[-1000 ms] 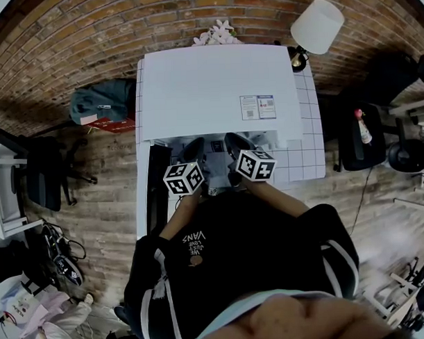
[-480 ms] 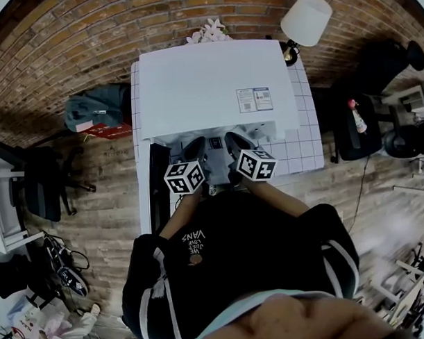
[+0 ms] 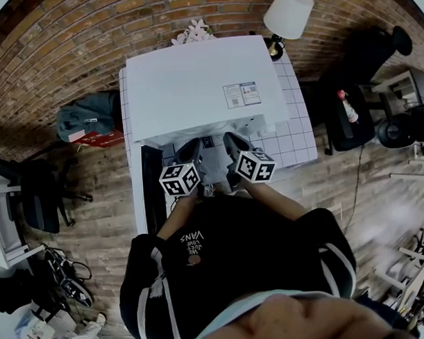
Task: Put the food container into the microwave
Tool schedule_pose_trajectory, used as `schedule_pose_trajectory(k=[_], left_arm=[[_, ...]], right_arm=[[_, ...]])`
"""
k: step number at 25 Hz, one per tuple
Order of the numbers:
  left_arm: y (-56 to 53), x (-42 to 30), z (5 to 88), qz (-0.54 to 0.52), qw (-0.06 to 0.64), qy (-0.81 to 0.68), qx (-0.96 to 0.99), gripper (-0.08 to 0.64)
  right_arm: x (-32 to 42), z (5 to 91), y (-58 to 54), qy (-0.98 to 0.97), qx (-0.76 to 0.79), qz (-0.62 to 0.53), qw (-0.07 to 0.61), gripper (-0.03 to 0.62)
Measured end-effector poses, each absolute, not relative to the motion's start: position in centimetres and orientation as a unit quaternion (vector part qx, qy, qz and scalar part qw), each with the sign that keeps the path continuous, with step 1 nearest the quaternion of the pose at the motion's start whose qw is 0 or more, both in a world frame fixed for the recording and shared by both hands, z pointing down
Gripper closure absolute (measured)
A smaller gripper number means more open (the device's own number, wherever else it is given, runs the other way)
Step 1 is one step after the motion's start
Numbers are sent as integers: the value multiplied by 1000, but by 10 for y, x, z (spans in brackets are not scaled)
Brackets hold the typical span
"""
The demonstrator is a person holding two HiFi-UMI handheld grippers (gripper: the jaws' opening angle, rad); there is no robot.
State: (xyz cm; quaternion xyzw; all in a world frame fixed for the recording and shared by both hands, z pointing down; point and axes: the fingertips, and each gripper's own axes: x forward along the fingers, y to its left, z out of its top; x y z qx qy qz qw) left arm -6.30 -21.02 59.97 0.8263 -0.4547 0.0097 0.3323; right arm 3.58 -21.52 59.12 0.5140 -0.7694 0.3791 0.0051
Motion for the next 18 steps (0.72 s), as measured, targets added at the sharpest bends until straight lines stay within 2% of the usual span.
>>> schedule_pose_trajectory(k=[18], left_arm=[[-143,-20,587,-16,303,-543,783,546]], right_arm=[[94,579,-151,-829,429,358,13,583]])
